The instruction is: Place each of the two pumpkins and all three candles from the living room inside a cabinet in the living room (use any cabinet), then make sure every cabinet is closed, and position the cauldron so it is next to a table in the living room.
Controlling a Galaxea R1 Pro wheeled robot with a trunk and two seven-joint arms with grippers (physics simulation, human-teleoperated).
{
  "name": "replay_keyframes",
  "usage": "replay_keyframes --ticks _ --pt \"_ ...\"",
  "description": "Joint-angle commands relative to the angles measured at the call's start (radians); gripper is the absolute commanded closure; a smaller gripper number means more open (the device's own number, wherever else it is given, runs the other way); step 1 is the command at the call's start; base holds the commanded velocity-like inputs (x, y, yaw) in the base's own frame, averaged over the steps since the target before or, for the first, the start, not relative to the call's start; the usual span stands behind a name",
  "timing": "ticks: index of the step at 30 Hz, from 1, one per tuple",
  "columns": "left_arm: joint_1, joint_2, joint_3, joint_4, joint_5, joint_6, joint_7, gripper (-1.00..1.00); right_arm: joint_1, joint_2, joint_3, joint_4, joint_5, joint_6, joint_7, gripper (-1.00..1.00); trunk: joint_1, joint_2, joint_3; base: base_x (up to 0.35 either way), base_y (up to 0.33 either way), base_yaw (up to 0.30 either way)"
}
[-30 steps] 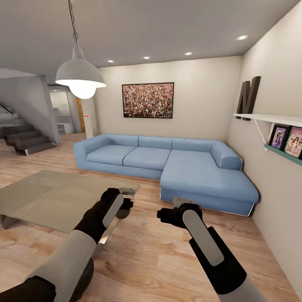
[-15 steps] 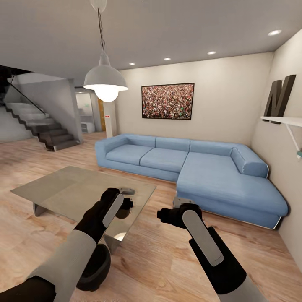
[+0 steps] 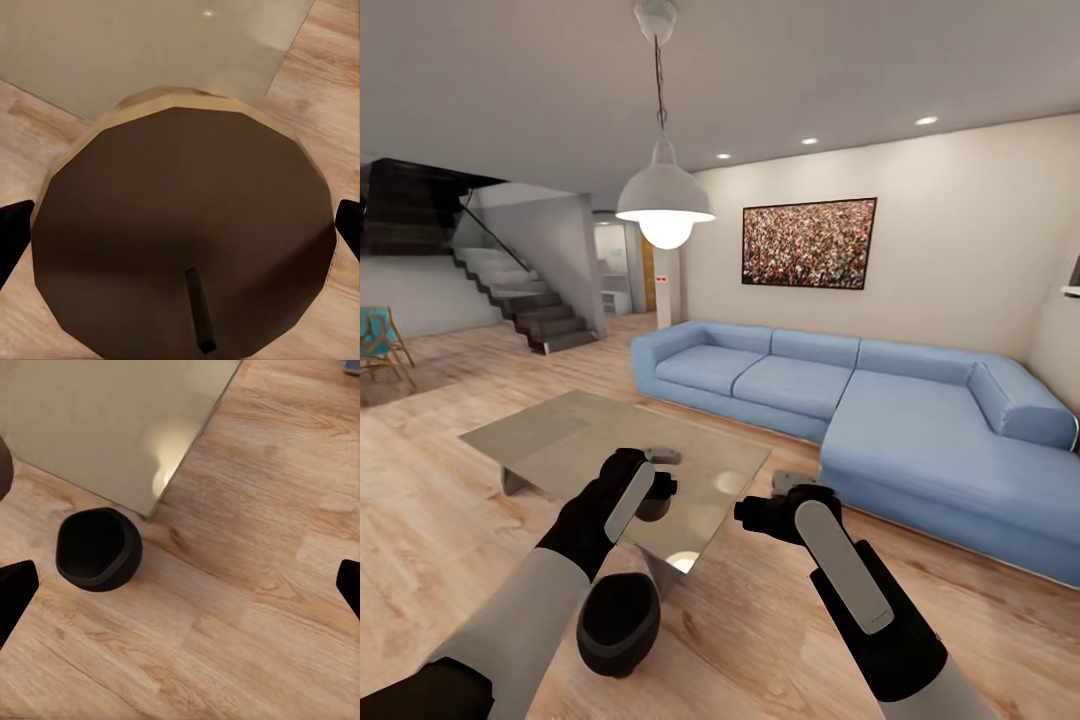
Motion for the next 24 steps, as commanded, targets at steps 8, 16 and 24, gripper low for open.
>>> replay_keyframes --ticks 8,16,24 --pt "-0.001 0.000 -0.002 0.000 0.007 0.002 0.011 1.00 -0.001 0.001 0.001 -0.001 -0.008 0.007 -0.010 -1.00 -0.031 0.055 0.024 0.000 0.000 0.284" --pt "-0.001 0.000 -0.001 0.000 0.007 0.002 0.011 1.00 -0.001 0.001 0.002 0.000 -0.008 0.007 -0.010 -1.00 -0.061 0.111 0.049 0.000 0.000 0.284" --pt "-0.001 0.000 -0.001 0.000 0.008 0.002 0.011 1.00 -0.001 0.001 0.002 0.002 -0.008 0.007 -0.010 -1.00 -0.092 0.167 0.074 0.000 0.000 0.284"
